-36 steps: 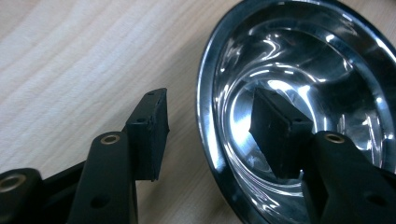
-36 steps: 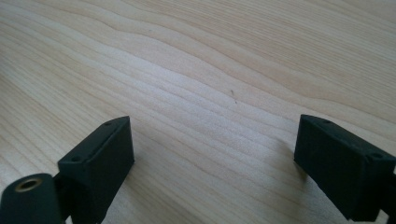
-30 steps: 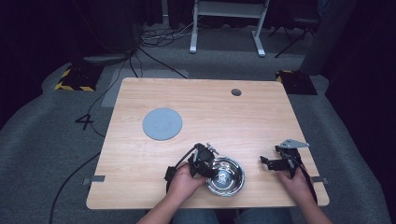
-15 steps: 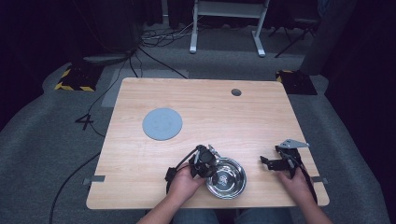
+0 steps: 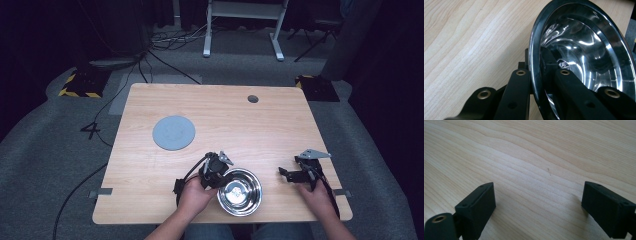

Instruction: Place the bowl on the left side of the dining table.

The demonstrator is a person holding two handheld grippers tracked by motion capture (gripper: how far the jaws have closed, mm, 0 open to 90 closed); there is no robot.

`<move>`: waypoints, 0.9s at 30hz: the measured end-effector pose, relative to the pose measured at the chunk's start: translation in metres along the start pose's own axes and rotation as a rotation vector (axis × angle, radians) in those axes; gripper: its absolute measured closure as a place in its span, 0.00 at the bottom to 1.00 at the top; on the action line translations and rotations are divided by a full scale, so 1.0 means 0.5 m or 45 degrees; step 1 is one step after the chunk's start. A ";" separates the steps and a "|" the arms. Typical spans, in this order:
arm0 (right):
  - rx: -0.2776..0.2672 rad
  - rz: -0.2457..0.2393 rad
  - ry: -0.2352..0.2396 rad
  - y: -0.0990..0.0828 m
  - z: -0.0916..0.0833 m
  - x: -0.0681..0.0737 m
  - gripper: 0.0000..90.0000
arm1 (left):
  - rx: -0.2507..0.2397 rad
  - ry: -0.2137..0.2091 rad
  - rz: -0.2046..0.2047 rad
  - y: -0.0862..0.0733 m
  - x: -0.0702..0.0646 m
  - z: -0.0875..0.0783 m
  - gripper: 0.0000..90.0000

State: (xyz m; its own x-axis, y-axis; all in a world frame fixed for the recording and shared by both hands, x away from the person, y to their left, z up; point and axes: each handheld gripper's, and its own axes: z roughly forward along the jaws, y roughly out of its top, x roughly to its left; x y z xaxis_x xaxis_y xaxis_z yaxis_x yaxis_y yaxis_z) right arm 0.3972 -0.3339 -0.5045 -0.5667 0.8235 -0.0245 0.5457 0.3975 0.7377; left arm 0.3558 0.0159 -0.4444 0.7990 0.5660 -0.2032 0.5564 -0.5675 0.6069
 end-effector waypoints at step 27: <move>0.001 0.000 0.000 0.000 0.000 0.000 0.13 | -0.138 0.135 -0.175 -0.024 0.095 -0.110 0.95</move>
State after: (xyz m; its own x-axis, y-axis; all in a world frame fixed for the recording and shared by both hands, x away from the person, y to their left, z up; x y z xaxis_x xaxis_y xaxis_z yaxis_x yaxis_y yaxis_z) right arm 0.3972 -0.3339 -0.5045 -0.5669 0.8234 -0.0248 0.5460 0.3981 0.7372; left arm 0.3745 0.0825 -0.4191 0.6856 0.6967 -0.2110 0.6261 -0.4165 0.6591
